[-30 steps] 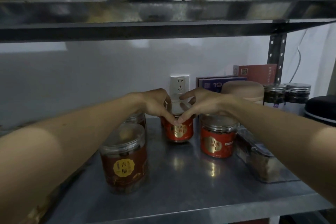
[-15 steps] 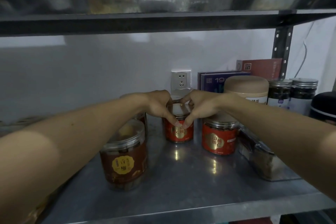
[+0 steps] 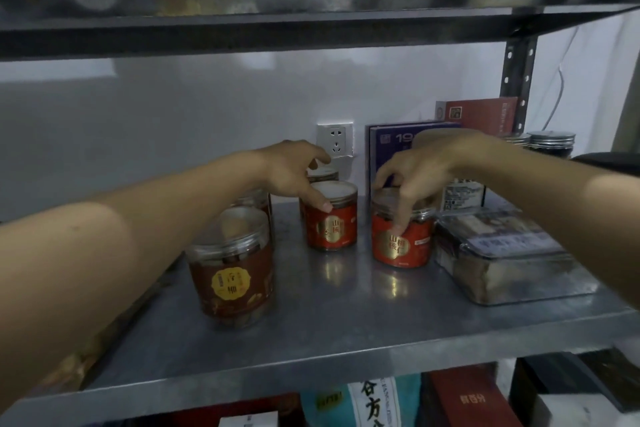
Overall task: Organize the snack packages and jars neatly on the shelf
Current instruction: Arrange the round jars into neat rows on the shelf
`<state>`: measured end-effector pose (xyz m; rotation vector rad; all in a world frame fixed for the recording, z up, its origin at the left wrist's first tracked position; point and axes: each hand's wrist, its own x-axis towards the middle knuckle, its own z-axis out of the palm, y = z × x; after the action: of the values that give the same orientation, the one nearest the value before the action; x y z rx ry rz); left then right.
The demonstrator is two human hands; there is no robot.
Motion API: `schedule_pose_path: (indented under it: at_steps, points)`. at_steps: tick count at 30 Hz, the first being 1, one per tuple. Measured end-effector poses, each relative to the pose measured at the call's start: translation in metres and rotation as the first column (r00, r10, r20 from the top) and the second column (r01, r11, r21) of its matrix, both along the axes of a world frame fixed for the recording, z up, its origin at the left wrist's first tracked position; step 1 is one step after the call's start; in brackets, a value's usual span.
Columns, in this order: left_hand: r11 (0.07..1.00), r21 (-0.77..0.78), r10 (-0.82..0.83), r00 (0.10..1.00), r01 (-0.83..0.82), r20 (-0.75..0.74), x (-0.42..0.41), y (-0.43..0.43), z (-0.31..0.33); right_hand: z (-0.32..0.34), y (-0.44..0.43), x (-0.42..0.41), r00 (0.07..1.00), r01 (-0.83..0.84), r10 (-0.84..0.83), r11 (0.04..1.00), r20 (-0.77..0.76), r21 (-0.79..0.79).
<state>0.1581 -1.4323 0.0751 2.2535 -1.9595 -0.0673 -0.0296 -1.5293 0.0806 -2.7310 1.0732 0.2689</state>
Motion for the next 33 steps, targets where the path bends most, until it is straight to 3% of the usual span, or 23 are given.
schedule_pose_path:
  at_steps: [4, 8, 13, 20, 22, 26, 29, 33]
  points:
    - [0.996, -0.064, -0.06, 0.998, 0.061, 0.006, -0.01, 0.011, -0.002, -0.013, 0.0, -0.005, 0.992, -0.024, 0.034, 0.996, 0.124, -0.081]
    - [0.986, -0.123, -0.116, 0.992, 0.11, -0.04, -0.021, 0.023, 0.0, -0.013, 0.009, -0.015, 0.95, -0.046, 0.064, 0.997, 0.305, -0.065]
    - [0.964, -0.247, -0.166, 0.953, 0.101, -0.255, -0.038, 0.036, -0.002, -0.001, 0.025, -0.024, 0.813, -0.07, 0.09, 0.996, 0.575, -0.057]
    - [0.944, -0.311, -0.265, 0.815, 0.11, -0.516, -0.065, 0.052, -0.031, -0.009, 0.049, -0.025, 0.681, -0.145, 0.091, 0.989, 0.726, 0.011]
    - [0.919, -0.389, -0.29, 0.774, 0.061, -0.562, -0.067, 0.061, -0.038, -0.014, 0.054, -0.028, 0.609, -0.165, 0.089, 0.986, 0.788, 0.016]
    - [0.831, -0.551, -0.379, 0.651, -0.074, -0.658, -0.075, 0.078, -0.051, -0.026, 0.066, -0.037, 0.376, -0.257, 0.014, 0.962, 0.927, 0.089]
    - [0.771, -0.616, -0.455, 0.534, -0.165, -0.713, -0.079, 0.087, -0.066, -0.045, 0.079, -0.038, 0.274, -0.263, -0.097, 0.949, 0.957, 0.172]
    - [0.734, -0.619, -0.459, 0.466, -0.279, -0.756, -0.087, 0.098, -0.091, -0.075, 0.094, -0.036, 0.162, -0.31, -0.234, 0.91, 0.959, 0.274]
